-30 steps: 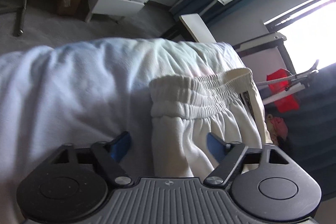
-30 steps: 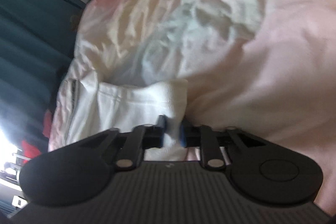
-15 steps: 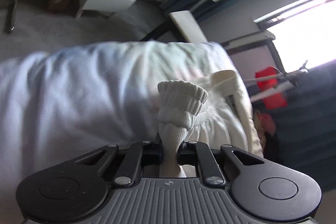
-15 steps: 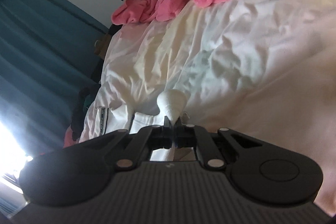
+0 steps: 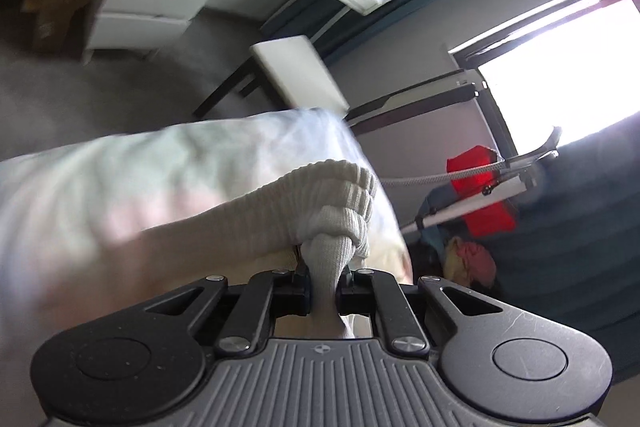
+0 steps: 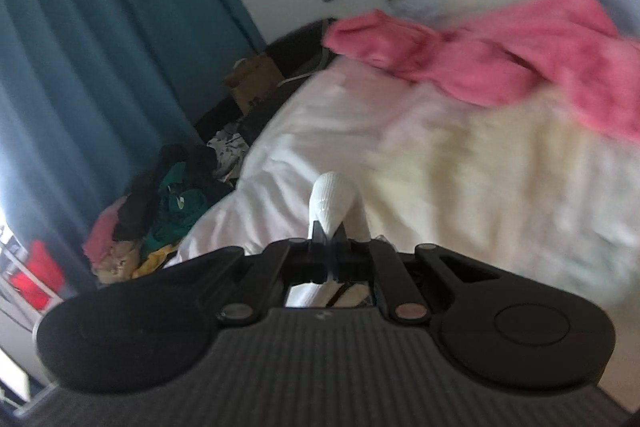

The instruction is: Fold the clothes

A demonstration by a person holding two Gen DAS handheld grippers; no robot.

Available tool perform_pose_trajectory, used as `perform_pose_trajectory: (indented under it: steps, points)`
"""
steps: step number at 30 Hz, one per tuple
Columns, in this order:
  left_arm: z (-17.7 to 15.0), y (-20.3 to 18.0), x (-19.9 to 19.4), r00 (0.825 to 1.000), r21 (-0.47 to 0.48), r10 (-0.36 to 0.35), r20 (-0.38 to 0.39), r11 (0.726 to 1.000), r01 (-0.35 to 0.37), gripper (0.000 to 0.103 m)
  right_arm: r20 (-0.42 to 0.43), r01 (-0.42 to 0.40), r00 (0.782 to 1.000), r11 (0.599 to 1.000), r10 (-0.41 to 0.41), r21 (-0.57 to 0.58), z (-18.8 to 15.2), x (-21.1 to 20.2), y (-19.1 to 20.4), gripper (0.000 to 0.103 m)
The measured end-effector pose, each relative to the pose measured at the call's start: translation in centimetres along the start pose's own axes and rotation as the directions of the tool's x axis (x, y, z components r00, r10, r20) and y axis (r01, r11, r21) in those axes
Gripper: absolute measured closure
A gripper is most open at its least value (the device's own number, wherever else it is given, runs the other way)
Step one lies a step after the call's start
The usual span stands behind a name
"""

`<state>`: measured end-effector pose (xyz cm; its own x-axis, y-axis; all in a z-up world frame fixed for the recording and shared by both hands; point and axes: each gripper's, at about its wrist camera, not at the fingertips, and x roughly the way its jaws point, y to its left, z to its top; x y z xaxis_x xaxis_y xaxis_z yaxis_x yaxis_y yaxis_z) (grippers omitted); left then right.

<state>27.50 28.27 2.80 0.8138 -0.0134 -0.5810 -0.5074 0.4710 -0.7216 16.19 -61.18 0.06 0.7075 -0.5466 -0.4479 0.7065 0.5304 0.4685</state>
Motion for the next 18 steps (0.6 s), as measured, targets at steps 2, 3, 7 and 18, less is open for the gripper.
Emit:
perform_pose_trajectory:
  steps: [2, 3, 7, 18]
  points:
    - [-0.4, -1.6, 5.1, 1.0, -0.009, 0.031, 0.001, 0.999, -0.031, 0.092, 0.012, 0.021, 1.0, 0.999, -0.021, -0.048, -0.3, 4.0, 3.0, 0.098]
    - [-0.6, -2.5, 7.6, 0.999, -0.014, 0.046, 0.002, 0.999, -0.046, 0.092, 0.014, 0.038, 0.999, 0.997, -0.037, -0.067, -0.7, 6.0, 4.1, 0.098]
    - [-1.4, -5.4, 16.1, 0.995, 0.042, 0.1, -0.001, 0.994, -0.1, 0.092, 0.022, 0.103, 0.995, 0.984, -0.101, -0.146, -2.2, 14.2, 8.6, 0.098]
    - [-3.7, -8.4, 21.6, 0.987, 0.253, 0.156, -0.029, 0.957, -0.143, 0.066, -0.071, 0.029, 0.996, 0.973, -0.046, -0.229, -5.4, 20.7, 7.6, 0.094]
